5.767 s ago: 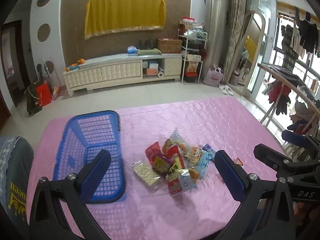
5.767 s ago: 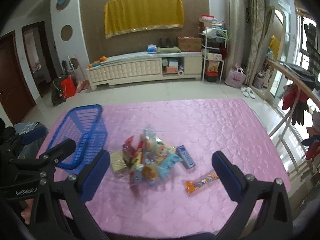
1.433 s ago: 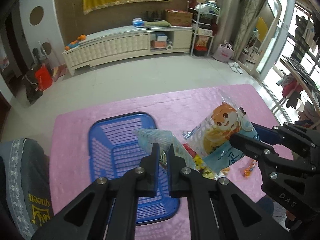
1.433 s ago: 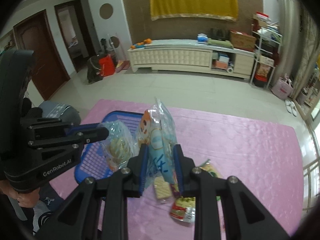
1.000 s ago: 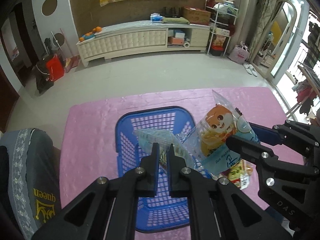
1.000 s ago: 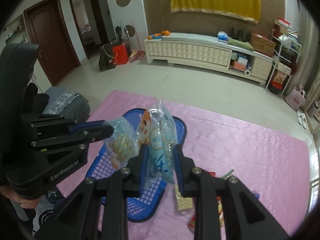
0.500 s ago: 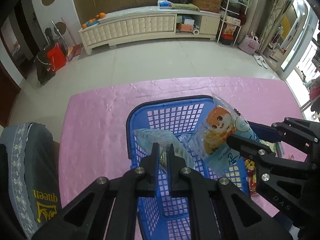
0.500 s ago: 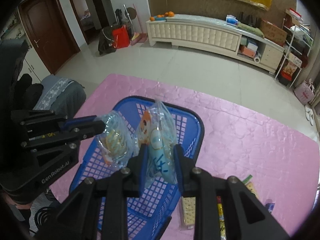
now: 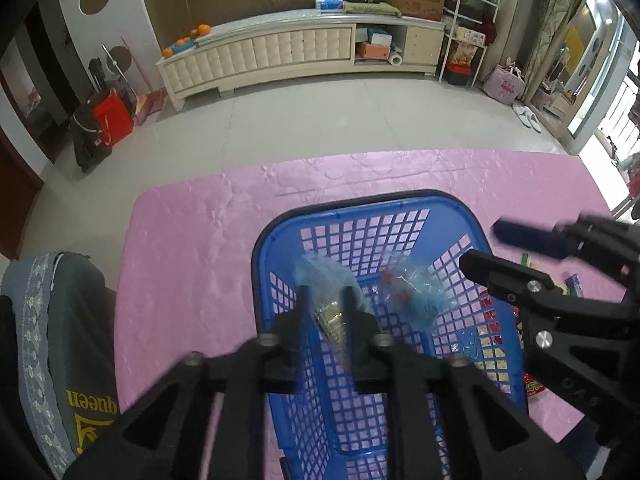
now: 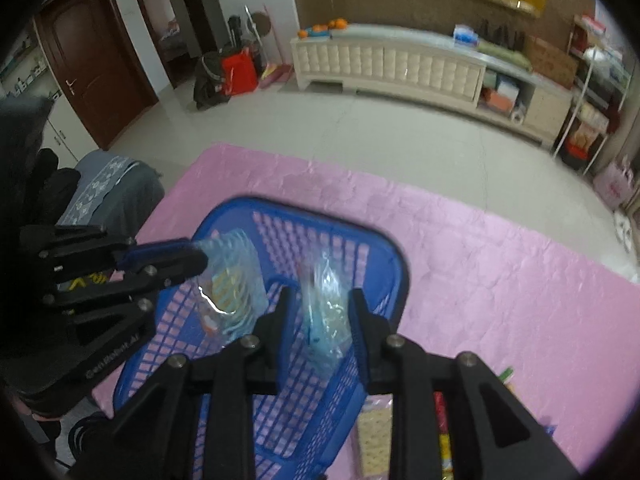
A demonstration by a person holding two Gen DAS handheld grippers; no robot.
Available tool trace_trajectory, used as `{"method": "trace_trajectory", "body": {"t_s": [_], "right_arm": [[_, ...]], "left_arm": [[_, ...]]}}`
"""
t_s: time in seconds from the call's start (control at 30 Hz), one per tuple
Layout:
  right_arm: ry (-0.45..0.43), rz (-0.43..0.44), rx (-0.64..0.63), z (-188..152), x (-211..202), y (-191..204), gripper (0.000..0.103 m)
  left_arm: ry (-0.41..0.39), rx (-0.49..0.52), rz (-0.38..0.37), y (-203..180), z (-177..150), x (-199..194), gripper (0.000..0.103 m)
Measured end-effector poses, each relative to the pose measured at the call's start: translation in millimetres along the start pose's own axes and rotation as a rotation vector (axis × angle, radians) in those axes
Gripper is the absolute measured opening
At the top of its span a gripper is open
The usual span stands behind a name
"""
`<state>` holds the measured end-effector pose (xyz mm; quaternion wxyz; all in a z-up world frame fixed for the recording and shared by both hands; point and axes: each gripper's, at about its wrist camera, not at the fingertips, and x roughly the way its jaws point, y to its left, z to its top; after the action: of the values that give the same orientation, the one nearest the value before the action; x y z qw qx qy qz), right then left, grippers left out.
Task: Organize snacks
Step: 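Carry both clear bags over the blue basket and open both tools to drop them, then move both tools back over the snack pile toward the red-and-yellow chip bag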
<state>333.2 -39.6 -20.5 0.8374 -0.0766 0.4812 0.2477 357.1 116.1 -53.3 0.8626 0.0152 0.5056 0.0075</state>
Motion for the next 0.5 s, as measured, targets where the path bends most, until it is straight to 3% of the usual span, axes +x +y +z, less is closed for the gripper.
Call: {"method": "trace_trajectory", "body": {"t_s": [0.03,0.1,0.23,0.5], "right_arm": [[-0.006,-0.014,0.005,0.9,-2.1,-1.7,0.066],[-0.027,-0.031,0.015,0.4,-10.7,-4.3,0.077],[-0.018,-0.042,0.030,-2.5,-21.9,-8.2,0.077],[-0.060,-0.058,0.074,-16.3,-74.1,-14.0,0.077]], "left_arm": [[-0.015,0.003,0.013,-0.1,-0.4,-1.8,0.044],[-0.052,0.020,0.040,-2.0,-2.2,-10.2,0.045],[-0.078,0.040,0.048,-9.2,-8.3,-30.6,0.053],[-0.111,0.038,0.043,-16.5,-23.0,-71.7,0.053]]}}
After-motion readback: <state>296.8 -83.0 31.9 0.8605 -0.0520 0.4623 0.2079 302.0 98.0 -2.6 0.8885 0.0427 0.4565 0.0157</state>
